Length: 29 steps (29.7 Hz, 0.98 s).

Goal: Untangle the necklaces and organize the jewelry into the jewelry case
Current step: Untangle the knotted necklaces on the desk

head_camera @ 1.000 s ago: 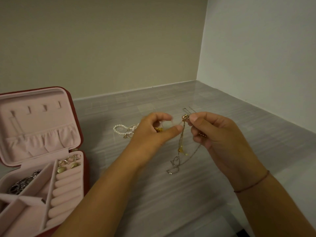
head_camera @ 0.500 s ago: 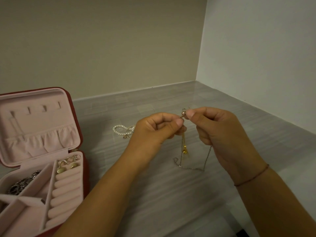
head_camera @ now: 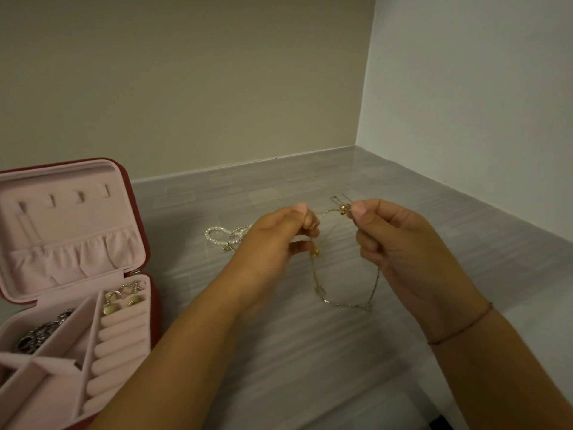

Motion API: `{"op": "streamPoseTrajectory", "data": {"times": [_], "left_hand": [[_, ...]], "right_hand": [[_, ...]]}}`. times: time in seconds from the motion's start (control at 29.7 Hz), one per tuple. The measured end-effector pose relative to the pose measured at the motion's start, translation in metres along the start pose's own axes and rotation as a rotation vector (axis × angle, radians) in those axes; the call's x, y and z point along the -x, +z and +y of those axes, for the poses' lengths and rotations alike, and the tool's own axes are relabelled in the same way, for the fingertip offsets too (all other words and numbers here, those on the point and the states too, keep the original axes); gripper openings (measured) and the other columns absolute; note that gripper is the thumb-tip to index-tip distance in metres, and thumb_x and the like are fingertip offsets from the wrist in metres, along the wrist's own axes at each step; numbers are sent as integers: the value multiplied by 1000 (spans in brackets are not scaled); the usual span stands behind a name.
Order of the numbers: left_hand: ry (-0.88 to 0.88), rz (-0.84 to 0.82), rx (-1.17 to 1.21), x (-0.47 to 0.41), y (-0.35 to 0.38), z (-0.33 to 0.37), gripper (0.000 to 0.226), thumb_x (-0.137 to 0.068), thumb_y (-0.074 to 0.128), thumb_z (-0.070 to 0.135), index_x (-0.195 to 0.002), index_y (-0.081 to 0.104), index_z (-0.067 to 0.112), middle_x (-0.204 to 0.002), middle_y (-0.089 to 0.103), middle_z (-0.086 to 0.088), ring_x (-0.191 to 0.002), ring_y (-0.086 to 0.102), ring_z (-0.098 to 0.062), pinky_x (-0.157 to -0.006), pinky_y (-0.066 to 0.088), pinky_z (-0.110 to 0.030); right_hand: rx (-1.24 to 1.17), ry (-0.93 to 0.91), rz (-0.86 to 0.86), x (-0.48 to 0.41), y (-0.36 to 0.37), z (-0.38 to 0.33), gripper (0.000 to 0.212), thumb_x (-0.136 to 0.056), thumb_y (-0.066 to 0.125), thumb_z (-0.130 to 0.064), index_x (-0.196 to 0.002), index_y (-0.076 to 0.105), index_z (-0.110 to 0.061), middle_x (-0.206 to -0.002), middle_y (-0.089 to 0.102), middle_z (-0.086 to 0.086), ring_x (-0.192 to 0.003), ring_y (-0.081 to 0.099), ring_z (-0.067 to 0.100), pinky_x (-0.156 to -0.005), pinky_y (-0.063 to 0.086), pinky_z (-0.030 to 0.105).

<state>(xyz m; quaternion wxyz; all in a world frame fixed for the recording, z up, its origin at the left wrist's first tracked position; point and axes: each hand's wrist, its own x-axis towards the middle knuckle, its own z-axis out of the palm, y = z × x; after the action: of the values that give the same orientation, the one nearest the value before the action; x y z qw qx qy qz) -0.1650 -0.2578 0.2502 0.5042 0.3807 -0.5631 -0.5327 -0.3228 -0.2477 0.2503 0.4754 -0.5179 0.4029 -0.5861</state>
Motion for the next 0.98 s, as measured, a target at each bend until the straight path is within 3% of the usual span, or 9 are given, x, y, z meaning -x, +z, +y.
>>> {"op": "streamPoseTrajectory", "data": {"times": [0.17, 0.24, 0.34, 0.44, 0.51, 0.61, 0.71, 0.81, 0.98], "left_hand": [[-142, -133, 351, 0, -2, 4, 36, -84, 50, 37, -53, 52, 20, -73, 57, 0, -71, 57, -10, -80, 46, -30], [-178, -122, 374, -2, -5, 4, 32, -80, 54, 38, -52, 57, 21, -72, 58, 0, -69, 55, -10, -77, 47, -28], [-208, -126, 392, -4, -7, 1, 26, -79, 58, 36, -56, 59, 22, -73, 59, 1, -69, 56, -11, -71, 49, -25], [-218, -132, 476, -6, -8, 1, 25, -82, 55, 34, -62, 54, 19, -71, 58, 0, -66, 57, -11, -70, 51, -25], [-217, -112, 471, -7, -9, 0, 24, -82, 55, 35, -64, 53, 19, -69, 58, 1, -63, 59, -11, -69, 52, -26], [-216, -101, 421, -7, -9, -2, 23, -80, 57, 36, -65, 55, 19, -68, 59, 2, -62, 58, -10, -68, 52, -25], [-210, -62, 394, -8, -9, -5, 22, -78, 59, 37, -65, 58, 20, -71, 60, 2, -64, 57, -9, -69, 50, -25], [-217, -76, 397, -8, -9, -5, 22, -79, 60, 38, -69, 60, 18, -69, 59, 2, -62, 56, -8, -67, 51, -24], [-163, -49, 212, -4, -4, -5, 30, -89, 55, 35, -66, 62, 18, -56, 51, 4, -53, 48, -8, -59, 47, -22]], "right_hand": [[-150, 26, -112, 2, 6, 6, 17, -78, 54, -30, -72, 67, -21, -83, 69, 0, -85, 64, 14, -82, 48, 30], [-241, 50, -134, 3, 9, 5, 20, -83, 50, -27, -80, 64, -14, -84, 70, 4, -84, 66, 16, -81, 51, 29], [-284, 80, -133, 5, 9, 3, 23, -91, 44, -24, -79, 58, -12, -69, 65, 2, -66, 63, 13, -68, 53, 27], [-266, 104, -131, 6, 7, 2, 22, -95, 43, -23, -78, 51, -14, -51, 46, -3, -43, 41, 9, -50, 41, 23], [-262, 106, -139, 6, 5, 1, 21, -95, 43, -22, -77, 48, -14, -49, 40, -5, -38, 32, 6, -44, 35, 20], [-280, 91, -136, 5, 4, 2, 19, -91, 46, -26, -76, 49, -14, -57, 46, -3, -46, 39, 7, -50, 40, 20], [-355, 98, -119, 4, 6, 6, 19, -90, 45, -26, -82, 55, -12, -73, 61, 2, -64, 57, 11, -64, 53, 26], [-414, 111, -114, 4, 9, 8, 26, -91, 42, -26, -91, 59, -6, -86, 70, 9, -80, 67, 17, -73, 57, 30], [-430, 153, -91, 5, 14, 2, 42, -100, 30, -24, -80, 60, -5, -90, 72, 17, -78, 71, 23, -71, 58, 32]]}}
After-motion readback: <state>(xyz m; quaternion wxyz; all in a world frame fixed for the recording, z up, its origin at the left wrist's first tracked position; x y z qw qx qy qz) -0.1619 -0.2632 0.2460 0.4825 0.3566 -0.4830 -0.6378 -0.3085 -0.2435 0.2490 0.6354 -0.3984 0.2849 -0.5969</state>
